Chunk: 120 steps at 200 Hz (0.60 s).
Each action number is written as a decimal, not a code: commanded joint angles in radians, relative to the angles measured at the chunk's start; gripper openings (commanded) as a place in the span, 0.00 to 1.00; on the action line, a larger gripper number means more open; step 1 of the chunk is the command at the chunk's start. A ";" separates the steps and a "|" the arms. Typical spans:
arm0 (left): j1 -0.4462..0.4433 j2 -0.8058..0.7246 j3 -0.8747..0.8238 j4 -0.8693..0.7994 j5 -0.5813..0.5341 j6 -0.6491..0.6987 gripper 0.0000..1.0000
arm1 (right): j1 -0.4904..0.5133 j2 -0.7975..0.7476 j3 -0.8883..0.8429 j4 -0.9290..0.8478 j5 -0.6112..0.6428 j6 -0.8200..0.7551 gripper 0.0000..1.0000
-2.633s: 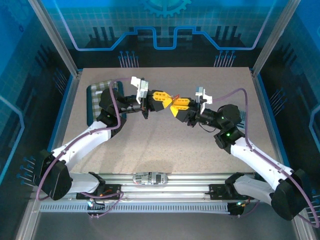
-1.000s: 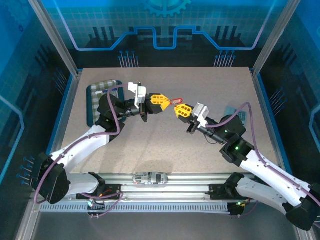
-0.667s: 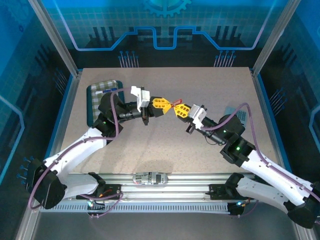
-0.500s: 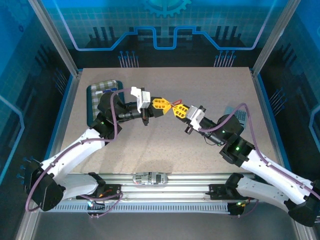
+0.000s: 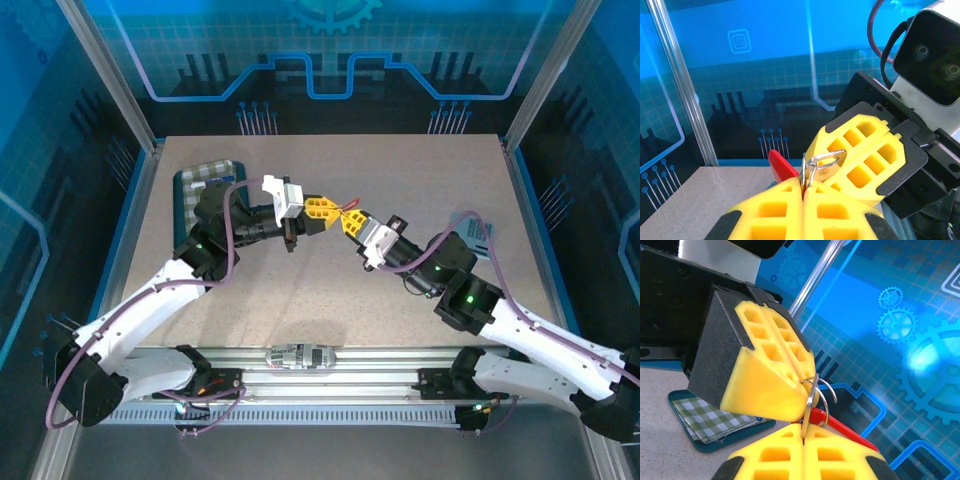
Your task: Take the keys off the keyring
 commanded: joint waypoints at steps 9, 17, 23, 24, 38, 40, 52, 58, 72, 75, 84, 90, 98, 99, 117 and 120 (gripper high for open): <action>-0.042 0.011 0.032 -0.069 0.025 0.023 0.00 | 0.032 0.032 0.044 -0.011 -0.004 -0.012 0.00; -0.043 0.011 0.032 -0.073 0.025 0.020 0.00 | 0.032 0.038 0.050 -0.016 0.000 -0.014 0.00; -0.043 0.011 0.031 -0.075 0.021 0.019 0.00 | 0.032 0.045 0.055 -0.022 0.002 -0.016 0.00; -0.043 0.011 0.030 -0.076 0.021 0.019 0.00 | 0.032 0.046 0.056 -0.025 0.003 -0.016 0.00; -0.042 0.010 0.032 -0.088 0.009 0.018 0.00 | 0.032 0.056 0.060 -0.049 -0.003 -0.014 0.00; -0.042 0.009 0.032 -0.090 0.009 0.018 0.00 | 0.033 0.057 0.060 -0.049 -0.004 -0.013 0.00; -0.043 0.011 0.036 -0.103 0.008 0.021 0.00 | 0.032 0.061 0.060 -0.053 -0.009 -0.006 0.00; -0.043 0.014 0.039 -0.111 0.008 0.020 0.00 | 0.033 0.064 0.074 -0.051 -0.008 -0.003 0.00; -0.043 0.023 0.053 -0.143 0.007 0.024 0.00 | 0.033 0.069 0.097 -0.051 -0.011 0.008 0.00; -0.043 0.024 0.057 -0.149 0.009 0.026 0.00 | 0.033 0.070 0.099 -0.049 -0.010 0.013 0.00; -0.045 0.028 0.060 -0.156 0.013 0.030 0.00 | 0.031 0.071 0.104 -0.040 -0.011 0.023 0.00; -0.045 0.027 0.058 -0.153 0.013 0.030 0.00 | 0.031 0.074 0.107 -0.037 -0.011 0.025 0.01; -0.048 0.028 0.055 -0.150 0.009 0.027 0.00 | 0.031 0.077 0.111 -0.030 -0.007 0.031 0.04; -0.048 0.028 0.055 -0.150 0.009 0.026 0.00 | 0.031 0.077 0.111 -0.030 -0.007 0.033 0.04; -0.049 0.025 0.053 -0.149 0.008 0.027 0.00 | 0.031 0.079 0.113 -0.010 -0.003 0.048 0.11; -0.049 0.026 0.053 -0.149 0.008 0.026 0.00 | 0.031 0.079 0.112 -0.007 -0.002 0.051 0.11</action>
